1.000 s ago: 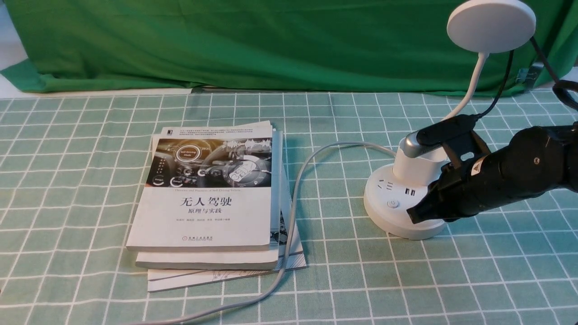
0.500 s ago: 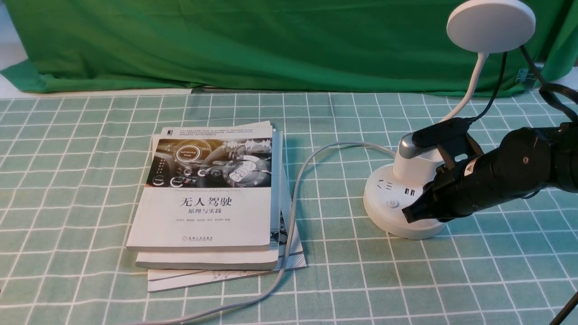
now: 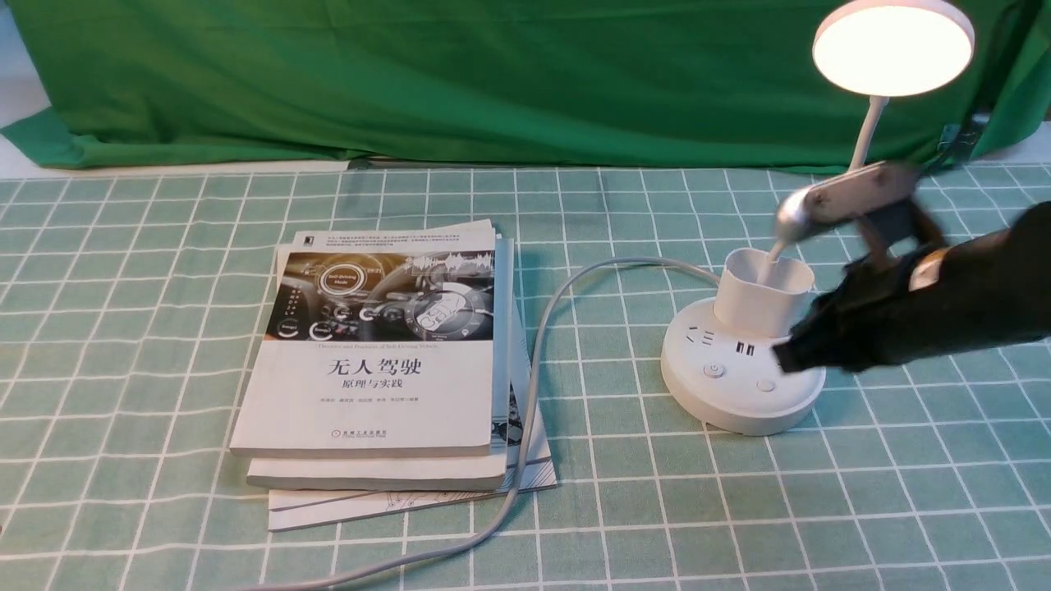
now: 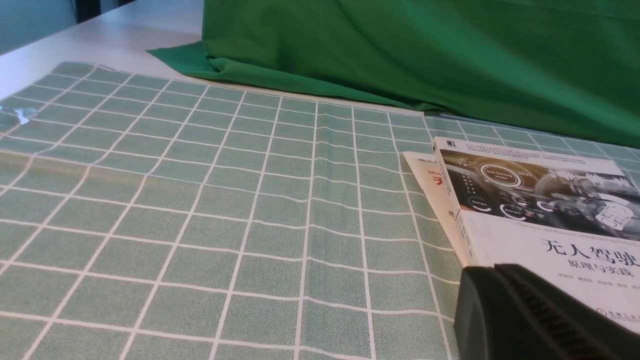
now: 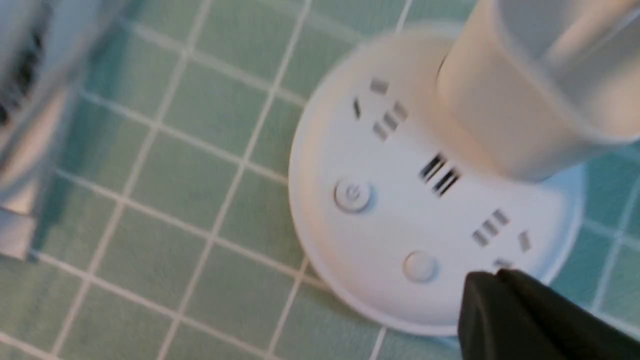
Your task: Turn on the table lamp.
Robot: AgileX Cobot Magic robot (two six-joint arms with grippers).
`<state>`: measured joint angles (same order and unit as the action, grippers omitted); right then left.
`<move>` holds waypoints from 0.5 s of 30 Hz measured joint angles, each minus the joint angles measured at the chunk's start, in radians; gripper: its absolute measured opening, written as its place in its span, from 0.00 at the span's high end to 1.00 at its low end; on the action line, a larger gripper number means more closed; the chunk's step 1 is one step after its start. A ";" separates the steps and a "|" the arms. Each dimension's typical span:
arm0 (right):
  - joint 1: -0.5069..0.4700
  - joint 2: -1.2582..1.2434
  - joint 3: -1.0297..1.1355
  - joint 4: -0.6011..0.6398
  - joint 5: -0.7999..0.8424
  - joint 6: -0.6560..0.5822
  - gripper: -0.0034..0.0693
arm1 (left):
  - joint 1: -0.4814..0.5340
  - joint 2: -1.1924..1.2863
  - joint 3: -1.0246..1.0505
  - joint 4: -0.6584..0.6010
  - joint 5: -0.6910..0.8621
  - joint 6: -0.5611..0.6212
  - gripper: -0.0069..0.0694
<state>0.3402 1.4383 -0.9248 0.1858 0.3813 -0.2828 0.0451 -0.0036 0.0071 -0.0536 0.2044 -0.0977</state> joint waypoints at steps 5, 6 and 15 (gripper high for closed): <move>0.000 -0.294 0.154 0.000 -0.076 0.025 0.87 | 0.000 0.000 0.000 0.000 0.000 0.000 0.88; 0.000 -0.372 0.192 0.000 -0.095 0.027 0.87 | 0.000 0.000 0.000 0.000 0.000 0.000 0.88; 0.000 -0.867 0.397 0.000 -0.109 0.056 0.82 | 0.000 0.000 0.000 0.000 0.000 0.000 0.88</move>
<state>0.3402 0.5716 -0.5274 0.1858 0.2718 -0.2264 0.0451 -0.0036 0.0071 -0.0536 0.2044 -0.0977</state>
